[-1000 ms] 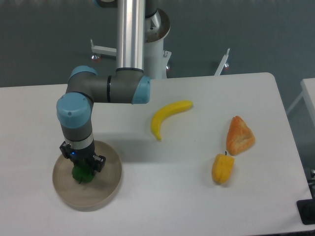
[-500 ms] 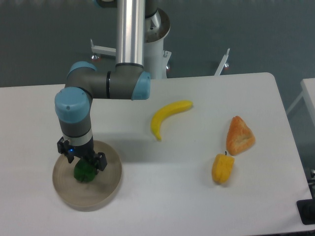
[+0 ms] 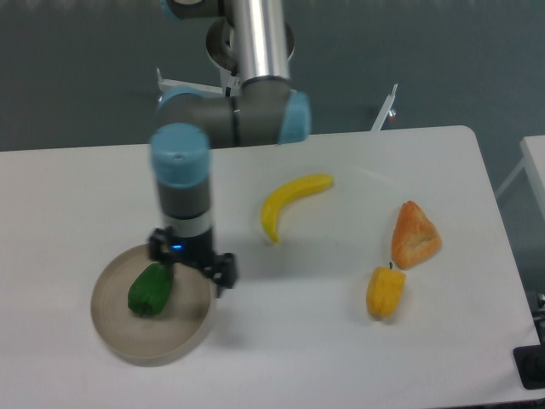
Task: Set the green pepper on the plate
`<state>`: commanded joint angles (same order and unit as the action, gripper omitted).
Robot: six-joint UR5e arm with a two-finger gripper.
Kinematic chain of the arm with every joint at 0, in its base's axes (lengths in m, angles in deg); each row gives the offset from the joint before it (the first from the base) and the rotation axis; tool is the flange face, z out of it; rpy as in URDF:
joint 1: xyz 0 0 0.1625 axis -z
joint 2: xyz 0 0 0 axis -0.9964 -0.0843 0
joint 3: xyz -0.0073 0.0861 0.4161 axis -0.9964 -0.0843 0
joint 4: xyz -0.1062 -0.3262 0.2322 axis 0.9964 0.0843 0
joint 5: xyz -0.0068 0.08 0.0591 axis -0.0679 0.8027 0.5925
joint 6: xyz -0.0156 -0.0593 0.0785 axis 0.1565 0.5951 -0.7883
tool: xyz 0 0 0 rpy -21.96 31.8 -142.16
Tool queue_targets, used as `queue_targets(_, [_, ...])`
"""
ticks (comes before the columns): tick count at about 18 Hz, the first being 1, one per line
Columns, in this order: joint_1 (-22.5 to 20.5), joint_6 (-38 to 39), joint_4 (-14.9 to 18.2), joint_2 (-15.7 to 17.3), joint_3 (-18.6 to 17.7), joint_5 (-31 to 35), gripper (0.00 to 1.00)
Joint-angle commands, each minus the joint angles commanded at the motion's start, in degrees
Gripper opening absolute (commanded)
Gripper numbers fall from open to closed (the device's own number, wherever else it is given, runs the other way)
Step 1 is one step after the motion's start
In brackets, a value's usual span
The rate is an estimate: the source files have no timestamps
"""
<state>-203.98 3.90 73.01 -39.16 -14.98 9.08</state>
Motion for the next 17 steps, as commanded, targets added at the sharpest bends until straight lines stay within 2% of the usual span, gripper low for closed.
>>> queue_targets(6, [-6.6,-14.68,-0.27,-0.18,2.54,1.92,1.0])
queue_targets(9, [-7.57,-23.11,-0.27,-0.26,2.98,6.15,1.0])
queue_targets(11, [-8.54,-28.22,-0.18,-0.26,2.99,6.33,1.0])
queue_targets(17, [-8.98,-29.3,-0.27,-0.61,3.34,6.24,1.0])
